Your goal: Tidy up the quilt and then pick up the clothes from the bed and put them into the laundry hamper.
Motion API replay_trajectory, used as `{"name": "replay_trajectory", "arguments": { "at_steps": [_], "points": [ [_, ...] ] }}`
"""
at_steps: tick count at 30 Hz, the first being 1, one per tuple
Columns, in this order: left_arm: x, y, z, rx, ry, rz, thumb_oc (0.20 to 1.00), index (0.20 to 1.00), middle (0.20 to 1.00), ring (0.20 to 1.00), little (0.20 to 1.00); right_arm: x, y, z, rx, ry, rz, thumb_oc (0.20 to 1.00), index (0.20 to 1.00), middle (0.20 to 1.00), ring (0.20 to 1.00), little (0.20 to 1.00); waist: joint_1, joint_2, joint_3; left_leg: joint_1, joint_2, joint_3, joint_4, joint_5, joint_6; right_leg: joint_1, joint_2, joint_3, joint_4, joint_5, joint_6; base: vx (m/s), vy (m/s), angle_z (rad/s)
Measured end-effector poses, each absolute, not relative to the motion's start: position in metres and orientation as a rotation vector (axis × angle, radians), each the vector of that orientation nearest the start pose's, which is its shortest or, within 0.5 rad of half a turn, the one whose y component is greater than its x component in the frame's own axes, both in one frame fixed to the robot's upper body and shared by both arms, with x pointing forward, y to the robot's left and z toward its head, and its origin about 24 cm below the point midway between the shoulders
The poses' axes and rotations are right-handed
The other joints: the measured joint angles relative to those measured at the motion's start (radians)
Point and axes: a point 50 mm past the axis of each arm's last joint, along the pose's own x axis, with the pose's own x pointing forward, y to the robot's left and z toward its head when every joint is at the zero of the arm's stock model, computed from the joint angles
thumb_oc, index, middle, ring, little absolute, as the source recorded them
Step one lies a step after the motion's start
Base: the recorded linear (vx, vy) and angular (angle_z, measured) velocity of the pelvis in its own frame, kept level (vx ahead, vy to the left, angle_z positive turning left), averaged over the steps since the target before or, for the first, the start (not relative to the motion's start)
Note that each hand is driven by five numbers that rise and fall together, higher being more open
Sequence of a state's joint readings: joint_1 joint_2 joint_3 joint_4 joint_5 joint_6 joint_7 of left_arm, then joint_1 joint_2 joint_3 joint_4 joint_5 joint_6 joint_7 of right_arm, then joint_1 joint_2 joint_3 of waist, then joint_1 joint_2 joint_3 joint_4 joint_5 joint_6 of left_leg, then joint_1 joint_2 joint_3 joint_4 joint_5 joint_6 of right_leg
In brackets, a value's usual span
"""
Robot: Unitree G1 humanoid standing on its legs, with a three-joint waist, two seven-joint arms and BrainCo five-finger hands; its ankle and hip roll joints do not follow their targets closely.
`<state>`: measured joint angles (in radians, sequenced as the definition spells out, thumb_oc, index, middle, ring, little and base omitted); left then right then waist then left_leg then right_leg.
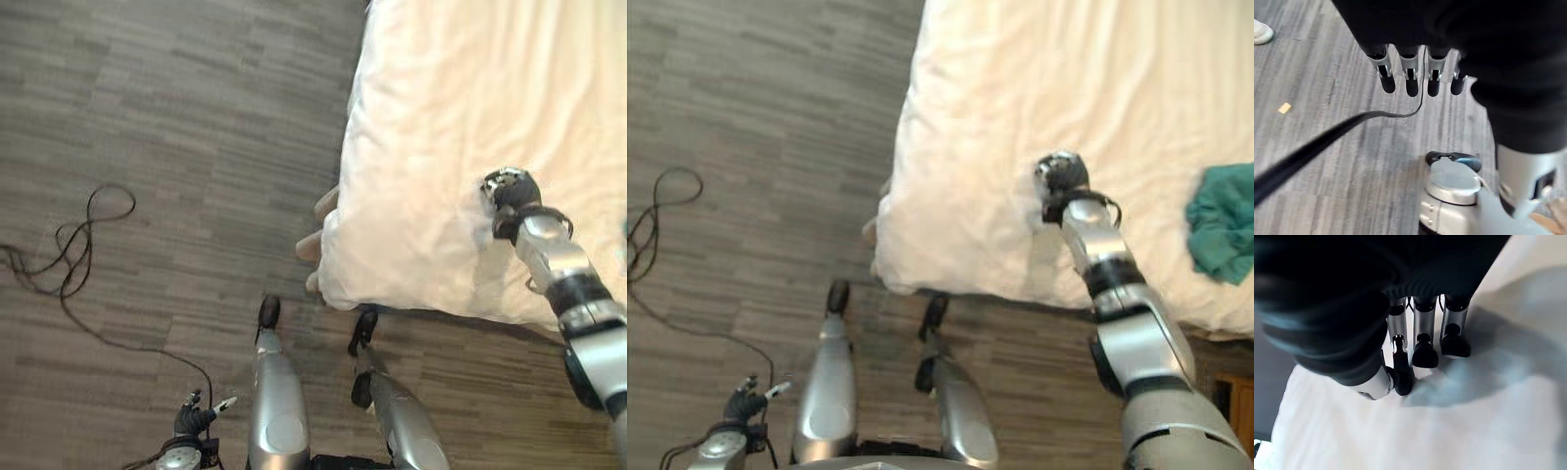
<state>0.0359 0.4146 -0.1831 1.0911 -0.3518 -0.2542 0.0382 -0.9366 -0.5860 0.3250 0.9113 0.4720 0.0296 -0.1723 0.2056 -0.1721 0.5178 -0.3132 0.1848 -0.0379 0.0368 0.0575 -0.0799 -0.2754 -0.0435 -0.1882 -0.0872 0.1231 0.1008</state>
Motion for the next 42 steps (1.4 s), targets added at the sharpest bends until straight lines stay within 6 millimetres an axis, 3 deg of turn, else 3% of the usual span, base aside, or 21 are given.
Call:
{"name": "replay_trajectory", "arguments": {
  "at_steps": [4, 7, 9, 13, 16, 19, 20, 23, 24, 26, 30, 32, 33, 35, 37, 41, 42],
  "points": [
    [0.112, 0.276, -0.131, 0.182, 0.884, 0.215, 1.000, 1.000, 1.000, 1.000, 1.000, 0.398, -0.251, 0.170, -0.224, -0.058, -0.271, 0.200, 0.200, 0.200, 0.200, 0.200, 0.006, 0.006, 0.004, -0.031, -0.042, 0.004, -0.001, 0.002, 0.005, -0.032, -0.044, 0.006, 0.000, 0.000, 0.000, -0.14, 0.137, 0.09],
    [0.110, 0.265, -0.134, 0.162, 0.861, 0.173, 1.000, 1.000, 1.000, 1.000, 1.000, 0.396, -0.241, 0.170, -0.187, -0.110, -0.232, 0.200, 0.200, 0.200, 0.200, 0.200, -0.017, 0.006, 0.004, -0.034, -0.066, 0.004, -0.004, 0.001, 0.006, -0.041, -0.072, 0.005, 0.000, -0.007, 0.010, -0.08, 0.098, -0.11],
    [0.114, 0.260, -0.133, 0.154, 0.828, 0.166, 1.000, 1.000, 1.000, 1.000, 1.000, 0.394, -0.224, 0.171, -0.133, -0.160, -0.176, 0.200, 0.200, 0.200, 0.200, 0.200, -0.026, 0.005, 0.003, -0.032, -0.077, 0.005, 0.003, 0.001, 0.006, -0.043, -0.076, 0.005, 0.000, -0.007, 0.010, -0.07, 0.098, -0.20],
    [0.119, 0.256, -0.131, 0.131, 0.786, 0.208, 1.000, 1.000, 1.000, 1.000, 1.000, 0.389, -0.150, 0.176, -0.040, -0.249, 0.046, 0.200, 0.200, 0.200, 0.200, 0.200, -0.041, 0.007, 0.000, -0.013, -0.068, 0.008, 0.020, 0.017, -0.015, -0.032, -0.068, 0.005, 0.006, 0.045, -0.005, -0.04, 0.076, -0.20],
    [0.123, 0.255, -0.129, 0.106, 0.751, 0.242, 1.000, 1.000, 1.000, 1.000, 1.000, 0.369, -0.066, 0.175, -0.036, -0.300, 0.304, 0.200, 0.200, 0.200, 0.200, 0.200, -0.039, 0.014, -0.002, 0.018, -0.048, 0.021, 0.022, 0.017, -0.046, -0.016, -0.050, 0.003, 0.006, 0.085, -0.045, -0.01, 0.014, -0.15],
    [0.141, 0.238, -0.126, 0.063, 0.695, 0.231, 1.000, 1.000, 1.000, 1.000, 1.000, 0.340, 0.002, 0.149, -0.100, -0.219, 0.535, 0.200, 0.200, 0.200, 0.200, 0.200, -0.026, 0.063, -0.015, 0.025, -0.041, 0.015, 0.017, 0.017, -0.057, -0.001, -0.047, -0.013, 0.006, 0.083, -0.048, 0.01, -0.048, 0.13],
    [0.157, 0.228, -0.121, 0.048, 0.657, 0.207, 1.000, 1.000, 1.000, 1.000, 1.000, 0.324, 0.029, 0.127, -0.161, -0.141, 0.617, 0.200, 0.200, 0.200, 0.200, 0.200, -0.005, 0.084, -0.018, 0.027, -0.040, 0.003, 0.016, 0.017, -0.057, 0.007, -0.047, -0.025, 0.006, 0.083, -0.048, 0.02, -0.071, 0.29],
    [0.183, 0.223, -0.112, 0.061, 0.612, 0.170, 1.000, 1.000, 1.000, 1.000, 1.000, 0.287, 0.063, 0.073, -0.217, 0.033, 0.711, 0.200, 0.200, 0.200, 0.200, 0.200, 0.043, 0.093, -0.018, 0.045, -0.038, -0.020, 0.015, 0.017, -0.057, 0.039, -0.047, -0.029, 0.006, 0.081, -0.049, 0.05, -0.109, 0.28],
    [0.188, 0.222, -0.110, 0.066, 0.608, 0.166, 1.000, 1.000, 1.000, 1.000, 1.000, 0.287, 0.059, 0.064, -0.216, 0.066, 0.665, 0.200, 0.200, 0.200, 0.200, 0.200, 0.049, 0.092, -0.018, 0.057, -0.041, -0.033, 0.015, 0.017, -0.057, 0.063, -0.054, -0.029, 0.006, 0.075, -0.047, 0.08, -0.130, 0.35],
    [0.185, 0.227, -0.113, 0.079, 0.632, 0.175, 1.000, 1.000, 1.000, 1.000, 1.000, 0.300, 0.044, 0.066, -0.193, 0.048, 0.573, 0.200, 0.200, 0.200, 0.200, 0.200, 0.049, 0.081, -0.020, 0.076, -0.045, -0.033, 0.015, 0.016, -0.057, 0.089, -0.060, -0.026, 0.006, 0.063, -0.037, 0.08, -0.108, 0.19],
    [0.145, 0.258, -0.129, 0.148, 0.792, 0.262, 1.000, 1.000, 1.000, 1.000, 1.000, 0.345, -0.030, 0.105, -0.077, -0.111, 0.275, 0.200, 0.200, 0.200, 0.200, 0.200, 0.006, 0.021, -0.054, 0.100, -0.022, 0.057, 0.015, 0.017, -0.041, 0.106, -0.055, -0.006, 0.006, 0.036, -0.035, 0.09, -0.080, -0.07],
    [0.119, 0.268, -0.136, 0.135, 0.871, 0.327, 1.000, 1.000, 1.000, 1.000, 1.000, 0.354, -0.074, 0.133, -0.090, -0.211, 0.192, 0.200, 0.200, 0.200, 0.200, 0.200, -0.017, -0.005, -0.071, 0.135, -0.019, 0.083, 0.009, 0.017, -0.034, 0.119, -0.050, 0.021, 0.006, 0.037, -0.034, 0.14, -0.089, -0.44],
    [0.101, 0.269, -0.141, 0.134, 0.915, 0.346, 1.000, 1.000, 1.000, 1.000, 1.000, 0.355, -0.086, 0.146, -0.060, -0.260, 0.146, 0.200, 0.200, 0.200, 0.200, 0.200, -0.022, -0.020, -0.090, 0.162, -0.019, 0.102, 0.003, 0.012, -0.027, 0.128, -0.051, 0.037, 0.005, 0.038, -0.032, 0.15, -0.085, -0.59],
    [0.079, 0.270, -0.146, 0.164, 0.985, 0.344, 1.000, 1.000, 1.000, 1.000, 1.000, 0.354, -0.104, 0.159, -0.055, -0.294, 0.101, 0.200, 0.200, 0.200, 0.200, 0.200, -0.072, -0.034, -0.123, 0.198, -0.014, 0.126, -0.003, 0.007, -0.030, 0.147, -0.047, 0.054, 0.004, 0.041, -0.027, 0.17, -0.123, -0.45],
    [0.076, 0.272, -0.147, 0.221, 1.012, 0.325, 1.000, 1.000, 1.000, 1.000, 1.000, 0.352, -0.125, 0.154, -0.077, -0.261, 0.055, 0.200, 0.200, 0.200, 0.200, 0.200, -0.102, -0.032, -0.160, 0.216, -0.004, 0.144, -0.002, 0.001, -0.038, 0.154, -0.039, 0.070, 0.005, 0.043, -0.025, 0.14, -0.130, -0.26],
    [0.087, 0.274, -0.143, 0.277, 0.982, 0.279, 1.000, 1.000, 1.000, 1.000, 1.000, 0.346, -0.133, 0.109, -0.106, -0.046, 0.053, 0.200, 0.200, 0.200, 0.200, 0.200, -0.126, -0.011, -0.186, 0.229, 0.007, 0.165, 0.005, -0.002, -0.039, 0.154, -0.026, 0.091, 0.006, 0.044, -0.026, 0.01, -0.067, -0.19],
    [0.094, 0.272, -0.141, 0.286, 0.964, 0.256, 1.000, 1.000, 1.000, 1.000, 1.000, 0.344, -0.136, 0.090, -0.123, 0.035, 0.049, 0.200, 0.200, 0.200, 0.200, 0.200, -0.136, 0.013, -0.175, 0.223, 0.006, 0.165, 0.009, -0.001, -0.038, 0.143, -0.025, 0.094, 0.006, 0.045, -0.026, -0.14, 0.035, -0.03]
  ]
}}
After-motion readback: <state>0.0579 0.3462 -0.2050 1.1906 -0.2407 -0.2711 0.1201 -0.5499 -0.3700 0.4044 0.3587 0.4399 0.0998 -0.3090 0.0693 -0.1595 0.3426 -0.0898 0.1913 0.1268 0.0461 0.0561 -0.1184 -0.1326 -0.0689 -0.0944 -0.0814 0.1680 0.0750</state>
